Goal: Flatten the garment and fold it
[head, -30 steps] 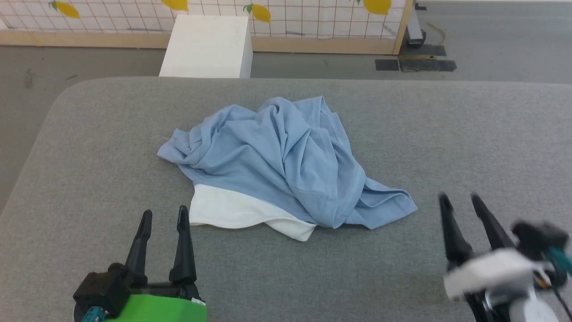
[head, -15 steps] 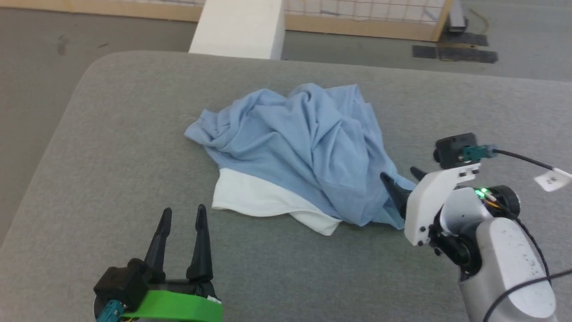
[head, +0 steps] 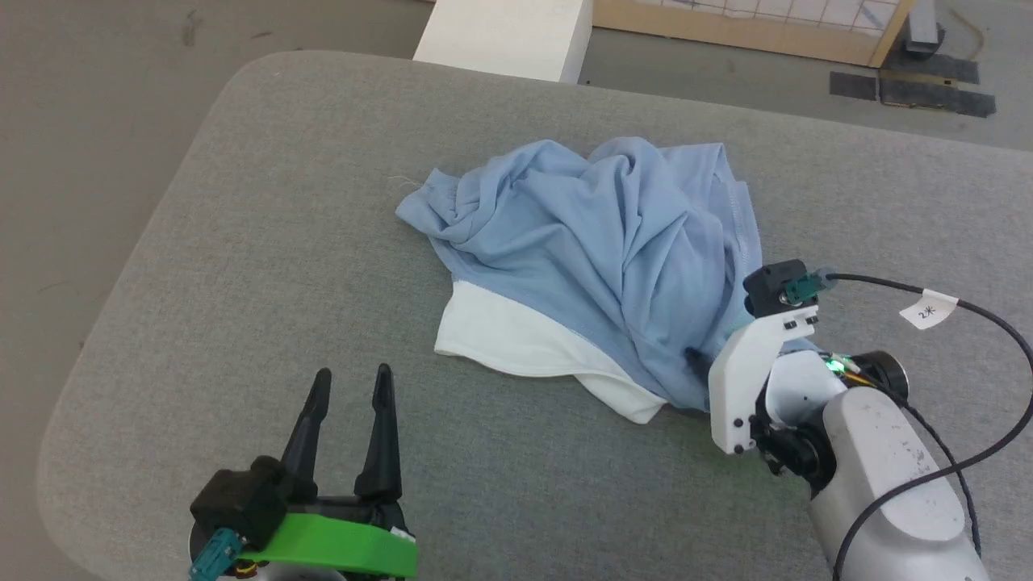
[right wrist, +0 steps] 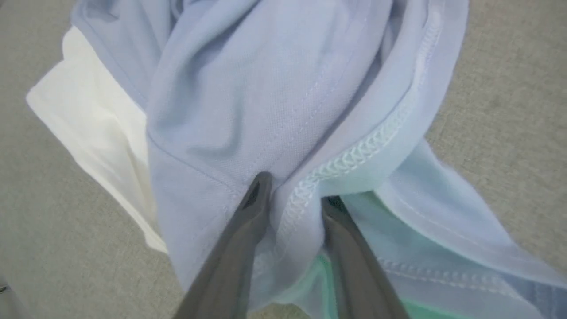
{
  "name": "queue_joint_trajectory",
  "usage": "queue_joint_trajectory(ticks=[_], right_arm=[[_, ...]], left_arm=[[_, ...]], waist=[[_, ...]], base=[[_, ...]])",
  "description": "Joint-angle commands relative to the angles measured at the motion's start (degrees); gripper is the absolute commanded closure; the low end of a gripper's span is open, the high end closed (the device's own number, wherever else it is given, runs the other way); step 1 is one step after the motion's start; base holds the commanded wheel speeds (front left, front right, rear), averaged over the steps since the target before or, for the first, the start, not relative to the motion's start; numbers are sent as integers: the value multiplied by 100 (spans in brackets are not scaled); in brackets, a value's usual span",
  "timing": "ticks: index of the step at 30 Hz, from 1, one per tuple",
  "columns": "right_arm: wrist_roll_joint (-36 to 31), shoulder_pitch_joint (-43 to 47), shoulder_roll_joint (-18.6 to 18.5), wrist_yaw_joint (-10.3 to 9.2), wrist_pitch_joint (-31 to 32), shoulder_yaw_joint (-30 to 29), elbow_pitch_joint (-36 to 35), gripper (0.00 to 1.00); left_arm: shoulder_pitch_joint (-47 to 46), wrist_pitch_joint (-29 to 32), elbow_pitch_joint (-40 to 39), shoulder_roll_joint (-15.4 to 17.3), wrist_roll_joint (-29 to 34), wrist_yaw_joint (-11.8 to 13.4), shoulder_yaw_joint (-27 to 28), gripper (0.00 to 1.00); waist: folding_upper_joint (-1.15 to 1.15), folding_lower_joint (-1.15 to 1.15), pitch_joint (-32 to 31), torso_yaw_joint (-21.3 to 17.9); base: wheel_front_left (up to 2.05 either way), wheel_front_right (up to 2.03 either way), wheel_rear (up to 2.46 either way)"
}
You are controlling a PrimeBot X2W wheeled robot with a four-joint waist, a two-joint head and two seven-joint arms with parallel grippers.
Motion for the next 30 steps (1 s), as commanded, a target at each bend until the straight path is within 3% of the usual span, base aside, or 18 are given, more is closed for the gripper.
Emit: queue_joint_trajectory(ticks=[1,10,15,20,24,25,26,30], right_arm=[[-47,-153,-17,-8,-124,13,51,100],[447,-658,-312,-8,-197,-326,-376,100],[405,-953,-886,-8,207,-1164,-760,100],[127,-824,-1167,-8,911,-2242,-677,100],[-572,-521,-1395,-8,696,-2803,-589,100],[-752,-426,-1406,-8,583,-2948,-509,70],[-864,-370,-1378,-8,499,-3069,-433,0],[-1144,-268,-1135,-8,295,-3292,-153,0]], left_arm=[[-115,-21,23,-28,-52,39,-18,0],[-10,-21,53,-28,-67,113,42,0],[17,-21,61,-29,-82,94,-16,0],[22,-22,92,-29,-120,77,-76,0],[-10,-22,153,-29,-114,42,-129,0],[-30,-22,169,-29,-117,29,-140,0],[-46,-22,183,-29,-118,23,-145,0],[-59,-22,244,-29,-117,21,-130,0]], waist=[[0,0,11,20],[0,0,-205,-212],[0,0,-236,-237],[0,0,-166,-126],[0,0,-80,4],[0,0,-62,39],[0,0,-57,58],[0,0,-117,65]], base=[[0,0,0],[0,0,0],[0,0,0],[0,0,0],[0,0,0],[0,0,0],[0,0,0],[0,0,0]])
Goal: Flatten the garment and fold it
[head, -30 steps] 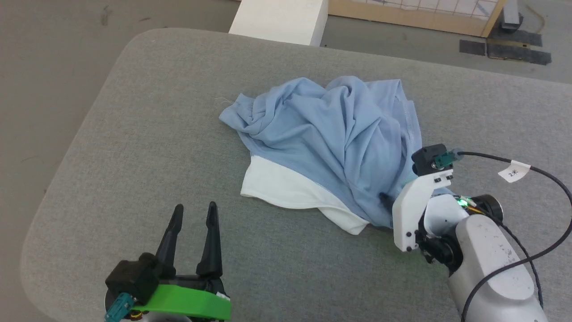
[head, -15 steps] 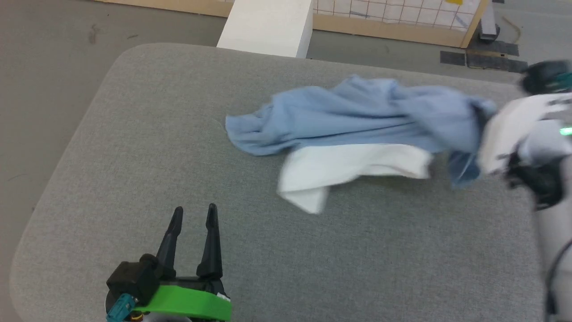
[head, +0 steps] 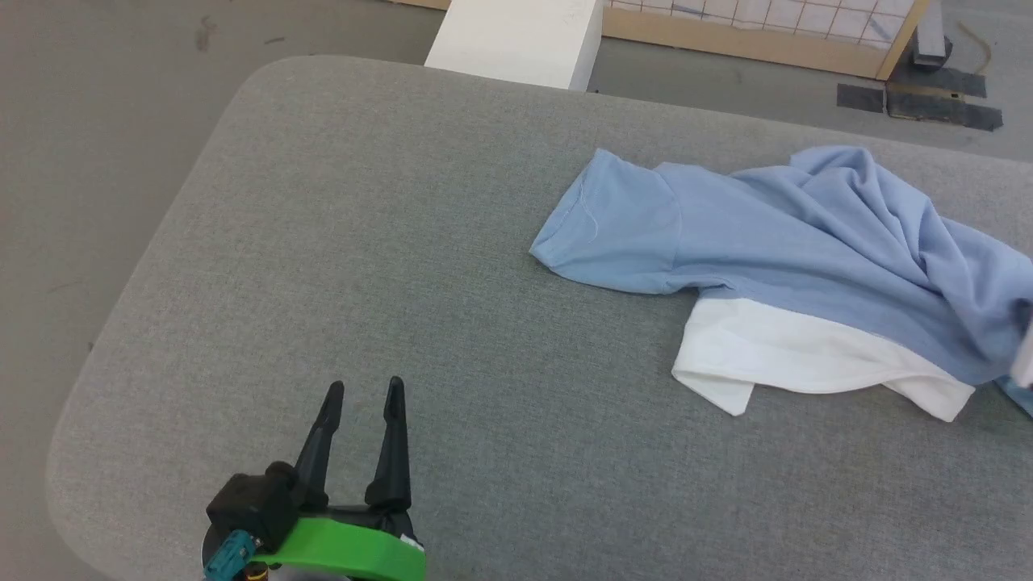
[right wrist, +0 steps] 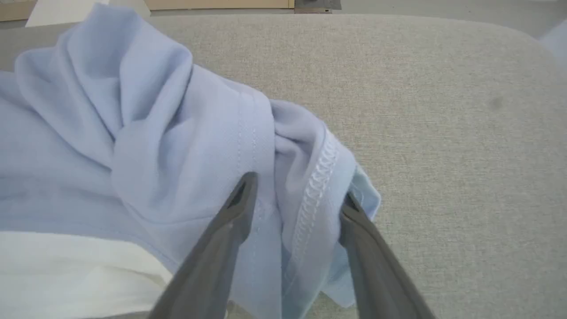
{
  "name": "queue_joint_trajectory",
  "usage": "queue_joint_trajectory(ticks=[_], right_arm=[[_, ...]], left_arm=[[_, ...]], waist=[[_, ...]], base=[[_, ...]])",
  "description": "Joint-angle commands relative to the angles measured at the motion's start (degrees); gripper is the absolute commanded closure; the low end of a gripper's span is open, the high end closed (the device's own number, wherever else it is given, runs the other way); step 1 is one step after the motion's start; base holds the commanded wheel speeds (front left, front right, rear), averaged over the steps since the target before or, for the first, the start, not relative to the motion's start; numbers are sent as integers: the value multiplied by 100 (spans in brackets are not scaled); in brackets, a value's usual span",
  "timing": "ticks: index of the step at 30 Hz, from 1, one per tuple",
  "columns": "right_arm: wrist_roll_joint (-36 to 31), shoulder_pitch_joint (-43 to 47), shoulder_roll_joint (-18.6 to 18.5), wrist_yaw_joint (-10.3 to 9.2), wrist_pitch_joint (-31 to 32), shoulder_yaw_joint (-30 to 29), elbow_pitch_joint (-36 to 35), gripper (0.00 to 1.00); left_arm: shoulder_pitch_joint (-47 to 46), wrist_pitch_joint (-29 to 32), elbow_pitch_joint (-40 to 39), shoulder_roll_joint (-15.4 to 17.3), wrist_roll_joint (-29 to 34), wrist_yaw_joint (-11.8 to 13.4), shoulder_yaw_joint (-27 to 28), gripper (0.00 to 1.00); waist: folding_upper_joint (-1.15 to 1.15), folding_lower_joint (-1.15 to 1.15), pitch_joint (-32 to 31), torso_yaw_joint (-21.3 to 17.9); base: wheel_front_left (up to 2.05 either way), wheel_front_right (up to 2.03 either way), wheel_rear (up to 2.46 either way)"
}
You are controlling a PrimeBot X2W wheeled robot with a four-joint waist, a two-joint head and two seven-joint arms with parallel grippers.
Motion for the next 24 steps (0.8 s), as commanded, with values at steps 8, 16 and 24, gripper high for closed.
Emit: queue_joint_trajectory(ticks=[8,16,24], right_arm=[[313,-239,-88,-8,184,1002,-245,0],[1167,-224,-209,-8,698,1953,-1439,0],[1676,555,-61,-8,889,2846,-1612,0]], left_arm=[[140,-22,88,-19,-41,-16,65,0],[193,-22,42,-19,-17,-27,84,0],[100,-22,32,-19,-46,-52,30,0]], waist=[[-1,0,-457,-297],[-1,0,-542,-437],[-1,0,-288,-245]], base=[[0,0,0],[0,0,0],[0,0,0]])
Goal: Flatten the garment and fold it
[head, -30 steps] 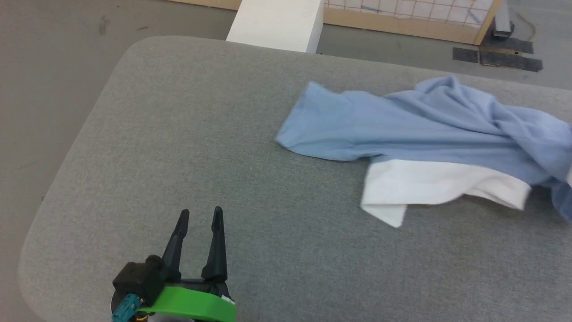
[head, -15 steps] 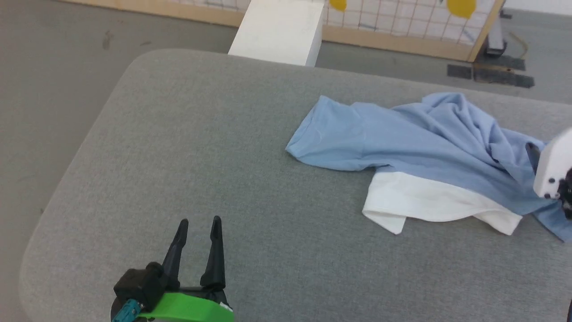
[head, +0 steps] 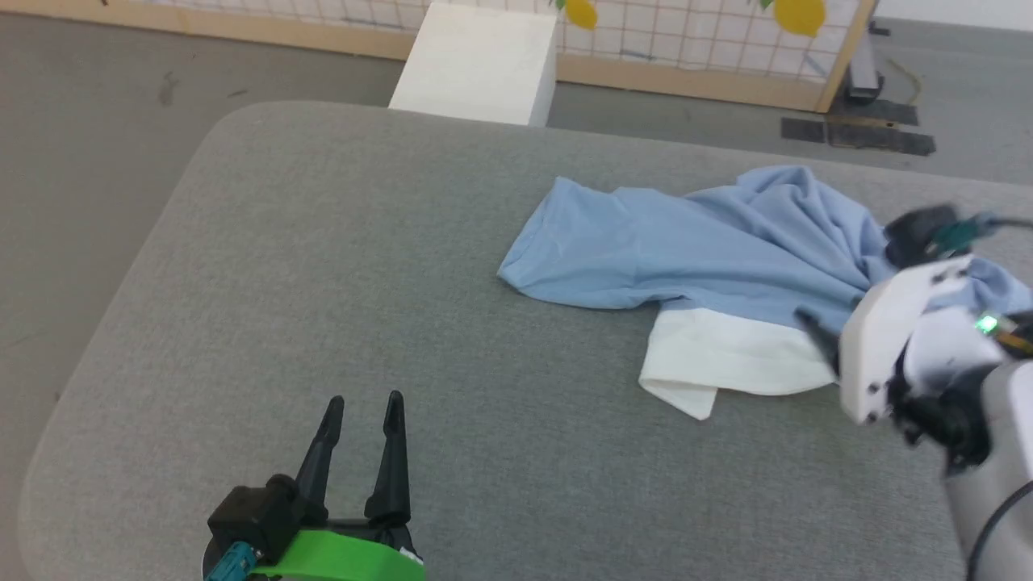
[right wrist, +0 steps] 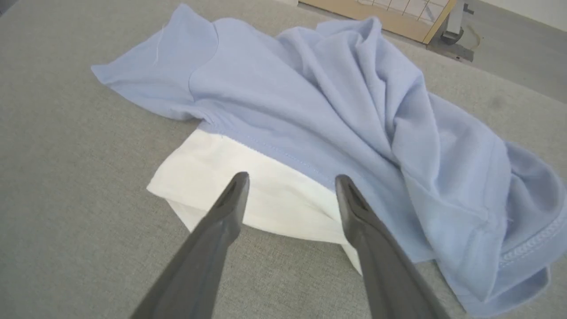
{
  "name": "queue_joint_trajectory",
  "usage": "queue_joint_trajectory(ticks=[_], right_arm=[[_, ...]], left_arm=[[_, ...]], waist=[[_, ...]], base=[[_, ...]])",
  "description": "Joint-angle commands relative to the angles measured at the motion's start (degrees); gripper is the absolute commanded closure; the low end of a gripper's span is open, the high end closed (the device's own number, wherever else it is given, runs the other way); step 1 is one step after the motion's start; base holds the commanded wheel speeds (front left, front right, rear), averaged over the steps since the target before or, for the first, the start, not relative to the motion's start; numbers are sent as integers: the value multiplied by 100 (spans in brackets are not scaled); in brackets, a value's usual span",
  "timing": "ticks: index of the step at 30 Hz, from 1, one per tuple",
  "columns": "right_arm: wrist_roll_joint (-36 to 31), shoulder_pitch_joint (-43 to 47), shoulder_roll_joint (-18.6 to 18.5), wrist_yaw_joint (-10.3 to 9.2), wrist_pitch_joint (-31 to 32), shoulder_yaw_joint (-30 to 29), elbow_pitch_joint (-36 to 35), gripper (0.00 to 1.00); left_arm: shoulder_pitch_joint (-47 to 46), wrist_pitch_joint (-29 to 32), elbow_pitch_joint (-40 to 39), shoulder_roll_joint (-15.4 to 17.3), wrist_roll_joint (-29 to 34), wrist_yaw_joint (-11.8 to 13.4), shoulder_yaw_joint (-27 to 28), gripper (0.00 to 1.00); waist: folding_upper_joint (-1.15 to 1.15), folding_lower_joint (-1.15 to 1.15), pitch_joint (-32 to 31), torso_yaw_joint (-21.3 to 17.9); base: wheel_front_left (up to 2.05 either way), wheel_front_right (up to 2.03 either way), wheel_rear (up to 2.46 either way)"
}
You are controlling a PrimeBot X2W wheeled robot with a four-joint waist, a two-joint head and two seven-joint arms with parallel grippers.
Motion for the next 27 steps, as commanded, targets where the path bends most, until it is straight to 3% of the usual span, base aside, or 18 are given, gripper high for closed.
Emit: queue_joint_trajectory(ticks=[1,8,12,14,15,16,22,27], right_arm=[[73,101,9,-9,-51,114,88,0],[66,42,-132,-9,-788,913,749,0],[52,-103,-207,-9,-818,1295,1364,0],[76,-180,-243,-9,-751,1429,1625,60],[95,-218,-256,-9,-747,1476,1712,71],[113,-272,-262,-9,-799,1493,1797,100],[292,-630,-198,-9,-1199,1586,1926,100],[766,-839,-143,-9,-1293,1745,1469,100]], left_arm=[[-62,-22,5,-17,-44,-35,-4,0],[-182,-22,43,-17,-58,-55,-36,0],[-205,-22,62,-17,-61,-56,-38,0],[-204,-22,68,-17,-59,-56,-40,0],[-202,-22,69,-17,-59,-52,-39,0],[-201,-22,70,-17,-61,-45,-35,0],[-211,-22,66,-17,-71,-26,4,0],[-190,-22,78,-17,-68,-28,28,0]], waist=[[0,0,123,143],[0,0,297,433],[0,0,321,515],[0,0,321,530],[0,0,320,530],[0,0,318,523],[0,0,251,358],[0,0,121,140]], base=[[0,0,0],[0,0,0],[0,0,0],[0,0,0],[0,0,0],[0,0,0],[0,0,0],[0,0,0]])
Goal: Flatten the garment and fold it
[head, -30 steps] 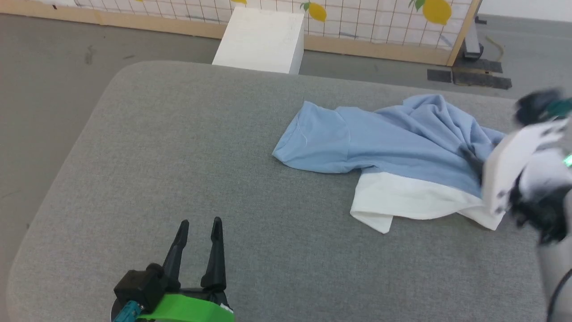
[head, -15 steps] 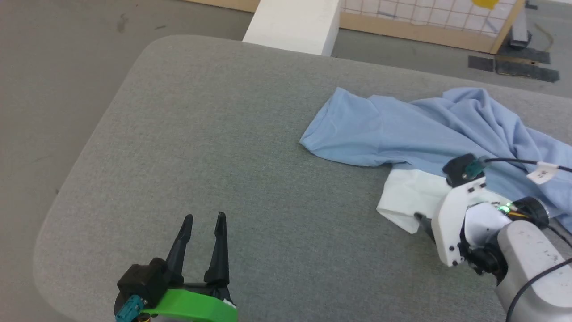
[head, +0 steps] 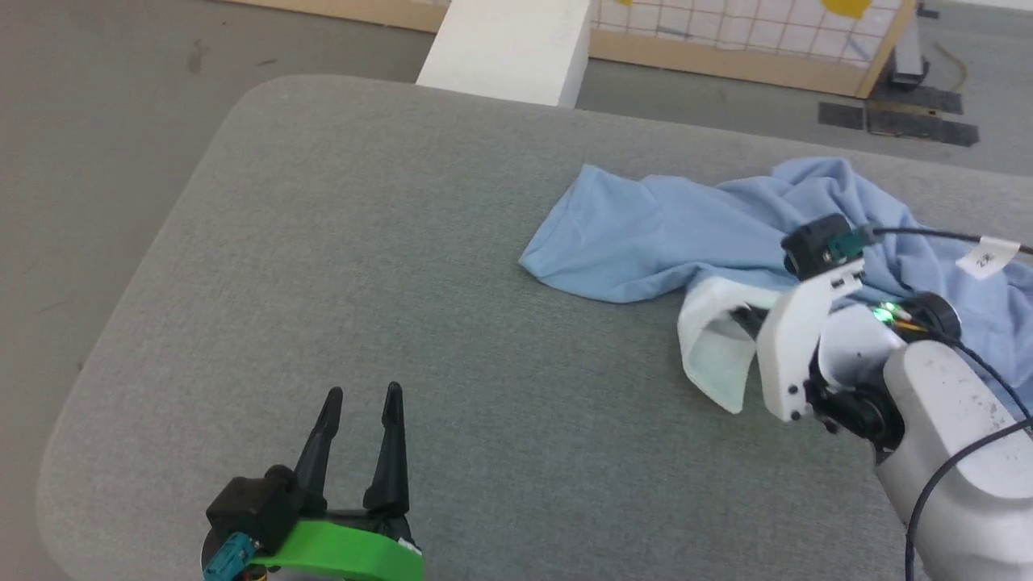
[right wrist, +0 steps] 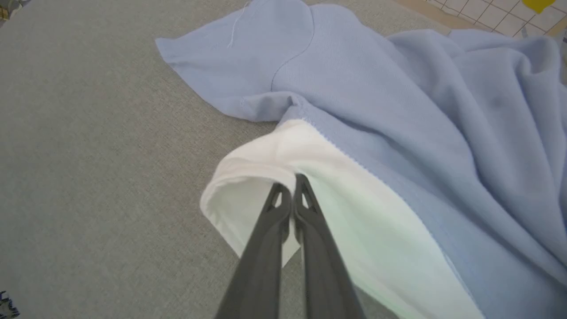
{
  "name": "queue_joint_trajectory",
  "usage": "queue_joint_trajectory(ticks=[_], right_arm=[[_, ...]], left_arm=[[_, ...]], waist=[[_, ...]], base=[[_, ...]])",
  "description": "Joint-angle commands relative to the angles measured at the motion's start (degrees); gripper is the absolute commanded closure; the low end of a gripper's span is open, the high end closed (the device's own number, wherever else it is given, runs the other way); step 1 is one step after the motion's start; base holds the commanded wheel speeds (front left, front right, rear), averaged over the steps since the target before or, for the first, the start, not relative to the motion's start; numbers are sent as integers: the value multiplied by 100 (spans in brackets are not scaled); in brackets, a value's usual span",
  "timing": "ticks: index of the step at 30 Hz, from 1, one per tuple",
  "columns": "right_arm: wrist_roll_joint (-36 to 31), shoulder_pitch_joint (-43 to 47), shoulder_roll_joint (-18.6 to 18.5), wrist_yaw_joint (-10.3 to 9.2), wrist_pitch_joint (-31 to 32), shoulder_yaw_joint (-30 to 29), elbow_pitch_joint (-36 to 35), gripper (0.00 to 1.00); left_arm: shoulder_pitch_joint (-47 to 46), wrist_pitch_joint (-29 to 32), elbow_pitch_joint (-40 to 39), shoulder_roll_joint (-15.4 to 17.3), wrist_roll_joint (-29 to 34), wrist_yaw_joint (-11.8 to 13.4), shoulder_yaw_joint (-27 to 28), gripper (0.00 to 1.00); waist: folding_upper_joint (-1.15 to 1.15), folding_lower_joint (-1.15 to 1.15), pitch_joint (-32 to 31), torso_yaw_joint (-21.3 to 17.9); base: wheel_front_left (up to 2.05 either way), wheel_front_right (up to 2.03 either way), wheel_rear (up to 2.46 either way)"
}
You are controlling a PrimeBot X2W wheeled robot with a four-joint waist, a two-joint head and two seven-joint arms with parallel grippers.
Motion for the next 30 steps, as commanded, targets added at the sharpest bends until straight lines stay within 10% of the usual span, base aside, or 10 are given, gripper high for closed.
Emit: queue_joint_trajectory(ticks=[1,19,21,22,23,30], right_arm=[[189,-71,34,-8,23,45,-202,100],[2015,3291,-249,-8,2755,670,-3357,100],[1866,3451,-158,-8,2679,533,-3367,80],[1741,3478,-130,-8,2641,491,-3363,53],[1632,3476,-88,-8,2566,432,-3360,0],[1341,3155,573,-8,1932,-302,-3541,0]], left_arm=[[-58,-22,12,-16,-61,-3,10,0],[55,-22,15,-16,-81,-64,77,0],[45,-22,47,-16,-74,-74,72,0],[43,-22,63,-16,-74,-75,74,0],[47,-22,75,-16,-76,-74,76,0],[152,-22,128,-16,-22,-106,103,0]], waist=[[0,0,-113,-146],[0,0,-154,-485],[0,0,-154,-512],[0,0,-169,-530],[0,0,-187,-546],[0,0,-446,-726]], base=[[0,0,0],[0,0,0],[0,0,0],[0,0,0],[0,0,0],[0,0,0]])
